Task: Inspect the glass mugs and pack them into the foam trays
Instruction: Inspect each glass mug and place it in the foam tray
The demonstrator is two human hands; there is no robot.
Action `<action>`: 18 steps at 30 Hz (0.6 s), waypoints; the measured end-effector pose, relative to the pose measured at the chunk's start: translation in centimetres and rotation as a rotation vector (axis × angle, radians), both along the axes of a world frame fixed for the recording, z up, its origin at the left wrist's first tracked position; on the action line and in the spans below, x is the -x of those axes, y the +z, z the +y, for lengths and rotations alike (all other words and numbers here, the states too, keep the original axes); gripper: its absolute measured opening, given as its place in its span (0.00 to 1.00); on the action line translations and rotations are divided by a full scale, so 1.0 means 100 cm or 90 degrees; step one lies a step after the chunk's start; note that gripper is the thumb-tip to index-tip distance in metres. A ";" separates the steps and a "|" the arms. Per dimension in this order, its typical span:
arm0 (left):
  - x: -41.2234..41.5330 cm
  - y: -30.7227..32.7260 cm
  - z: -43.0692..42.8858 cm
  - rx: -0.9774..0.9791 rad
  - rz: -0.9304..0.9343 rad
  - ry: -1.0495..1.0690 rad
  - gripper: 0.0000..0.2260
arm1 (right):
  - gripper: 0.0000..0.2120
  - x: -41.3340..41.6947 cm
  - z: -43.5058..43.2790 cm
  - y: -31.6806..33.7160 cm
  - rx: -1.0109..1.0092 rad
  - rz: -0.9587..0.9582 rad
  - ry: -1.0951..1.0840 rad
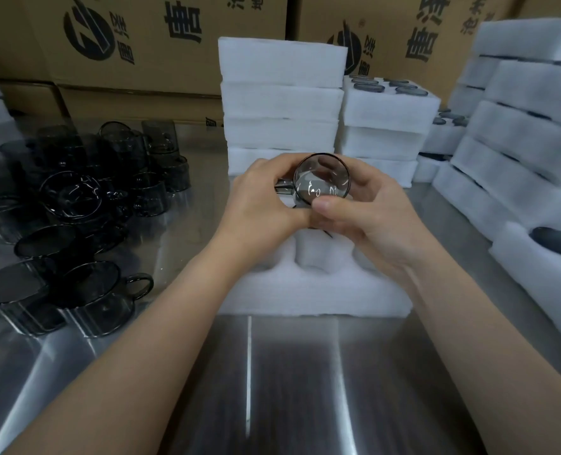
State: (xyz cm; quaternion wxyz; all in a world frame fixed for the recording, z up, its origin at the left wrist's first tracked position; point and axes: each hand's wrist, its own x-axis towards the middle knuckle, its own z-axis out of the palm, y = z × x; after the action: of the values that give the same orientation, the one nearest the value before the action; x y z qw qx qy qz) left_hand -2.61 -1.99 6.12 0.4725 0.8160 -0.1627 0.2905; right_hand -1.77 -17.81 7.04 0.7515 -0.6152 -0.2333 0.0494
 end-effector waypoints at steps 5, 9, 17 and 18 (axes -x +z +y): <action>0.004 0.004 0.000 0.059 0.025 -0.035 0.28 | 0.25 -0.004 -0.010 0.002 -0.060 0.026 0.087; 0.006 0.004 0.000 0.037 0.003 -0.046 0.28 | 0.21 -0.003 -0.009 0.001 -0.073 0.037 0.024; 0.008 -0.001 -0.006 -0.127 -0.132 0.007 0.24 | 0.08 -0.001 -0.003 -0.001 -0.040 0.027 -0.068; 0.007 -0.002 -0.007 -0.144 -0.152 0.017 0.23 | 0.09 0.000 -0.002 -0.001 -0.030 0.021 -0.086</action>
State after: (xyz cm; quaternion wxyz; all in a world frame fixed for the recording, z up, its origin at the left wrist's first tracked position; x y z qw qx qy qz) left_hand -3.31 -2.67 5.96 0.3510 0.8259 -0.2386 0.3712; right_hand -1.74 -17.97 6.94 0.7708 -0.6110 -0.1801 0.0029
